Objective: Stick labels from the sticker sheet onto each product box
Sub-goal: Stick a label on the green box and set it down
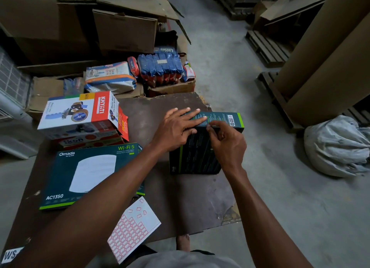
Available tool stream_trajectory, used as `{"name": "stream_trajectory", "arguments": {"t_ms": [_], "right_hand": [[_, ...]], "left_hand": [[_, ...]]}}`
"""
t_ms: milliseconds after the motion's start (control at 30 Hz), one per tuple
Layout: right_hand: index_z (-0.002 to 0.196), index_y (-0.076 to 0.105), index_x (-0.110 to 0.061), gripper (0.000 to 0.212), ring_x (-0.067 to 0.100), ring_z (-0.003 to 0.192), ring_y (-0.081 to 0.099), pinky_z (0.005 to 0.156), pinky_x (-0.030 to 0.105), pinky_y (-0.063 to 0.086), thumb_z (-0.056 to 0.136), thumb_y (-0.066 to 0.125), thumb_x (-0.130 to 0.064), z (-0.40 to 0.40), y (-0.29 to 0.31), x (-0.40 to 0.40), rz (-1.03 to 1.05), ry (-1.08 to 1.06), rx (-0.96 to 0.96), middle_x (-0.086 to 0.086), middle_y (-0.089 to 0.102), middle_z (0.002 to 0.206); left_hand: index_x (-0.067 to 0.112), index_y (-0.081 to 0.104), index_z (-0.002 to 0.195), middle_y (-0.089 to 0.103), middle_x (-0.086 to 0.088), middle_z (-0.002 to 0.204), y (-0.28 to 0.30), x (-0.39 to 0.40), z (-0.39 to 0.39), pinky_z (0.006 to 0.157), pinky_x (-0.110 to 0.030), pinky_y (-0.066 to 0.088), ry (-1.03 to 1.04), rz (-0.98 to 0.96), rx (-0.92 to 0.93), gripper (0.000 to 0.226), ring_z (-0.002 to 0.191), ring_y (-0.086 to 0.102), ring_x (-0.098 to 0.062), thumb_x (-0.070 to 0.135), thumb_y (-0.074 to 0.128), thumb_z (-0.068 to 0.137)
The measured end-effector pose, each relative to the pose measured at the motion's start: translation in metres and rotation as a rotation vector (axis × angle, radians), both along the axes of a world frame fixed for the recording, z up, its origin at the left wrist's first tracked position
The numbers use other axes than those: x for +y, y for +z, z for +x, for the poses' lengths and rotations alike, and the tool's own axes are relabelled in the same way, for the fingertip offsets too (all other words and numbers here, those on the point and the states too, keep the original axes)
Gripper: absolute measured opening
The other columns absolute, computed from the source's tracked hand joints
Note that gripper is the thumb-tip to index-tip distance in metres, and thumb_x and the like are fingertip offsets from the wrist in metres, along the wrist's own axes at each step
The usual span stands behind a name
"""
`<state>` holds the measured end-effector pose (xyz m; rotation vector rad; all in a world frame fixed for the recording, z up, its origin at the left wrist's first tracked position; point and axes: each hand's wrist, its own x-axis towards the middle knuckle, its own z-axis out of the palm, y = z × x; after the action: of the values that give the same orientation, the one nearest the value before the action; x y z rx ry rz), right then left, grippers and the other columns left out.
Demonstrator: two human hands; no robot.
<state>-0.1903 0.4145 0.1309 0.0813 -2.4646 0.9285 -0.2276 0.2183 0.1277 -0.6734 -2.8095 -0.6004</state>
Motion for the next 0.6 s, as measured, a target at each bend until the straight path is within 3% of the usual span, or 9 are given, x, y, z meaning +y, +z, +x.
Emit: {"name": "stream_trajectory", "arguments": {"t_ms": [167,267,400,600], "right_hand": [[0.108,0.076,-0.035,0.026,0.016,0.068,0.07,0.052,0.033,0.055,0.098,0.058,-0.051,-0.01,0.001,0.016,0.287,0.079,0.065,-0.006,0.077,0.087],[0.111,0.076,-0.042,0.026,0.019,0.062,0.067,0.05,0.031,0.051,0.096,0.059,-0.056,-0.012,0.009,0.024,0.411,0.04,0.033,-0.006,0.075,0.081],[0.114,0.076,-0.036,0.025,0.025,0.074,0.07,0.057,0.028,0.048,0.09,0.074,-0.042,-0.015,0.016,0.036,0.382,0.049,0.006,0.0,0.077,0.092],[0.105,0.077,-0.035,0.019,0.019,0.075,0.054,0.067,0.037,0.04,0.092,0.069,-0.046,-0.024,0.009,0.023,0.434,0.203,0.074,-0.005,0.069,0.084]], "left_hand": [[0.048,0.04,0.148,0.036,0.013,0.16,-0.001,0.0,-0.001,0.12,-0.047,0.02,-0.006,0.01,-0.002,0.054,0.148,0.032,-0.017,0.033,0.057,0.099],[0.048,0.04,0.148,0.037,0.013,0.159,0.0,0.0,-0.002,0.119,-0.046,0.02,-0.012,0.006,0.004,0.054,0.148,0.032,-0.017,0.033,0.057,0.099],[0.046,0.041,0.148,0.037,0.013,0.159,-0.001,-0.002,-0.003,0.12,-0.047,0.02,-0.018,0.015,0.005,0.054,0.148,0.033,-0.017,0.033,0.058,0.099],[0.047,0.043,0.147,0.038,0.014,0.158,-0.001,-0.002,-0.003,0.12,-0.047,0.021,-0.006,0.028,0.006,0.053,0.148,0.033,-0.016,0.034,0.059,0.098]]}}
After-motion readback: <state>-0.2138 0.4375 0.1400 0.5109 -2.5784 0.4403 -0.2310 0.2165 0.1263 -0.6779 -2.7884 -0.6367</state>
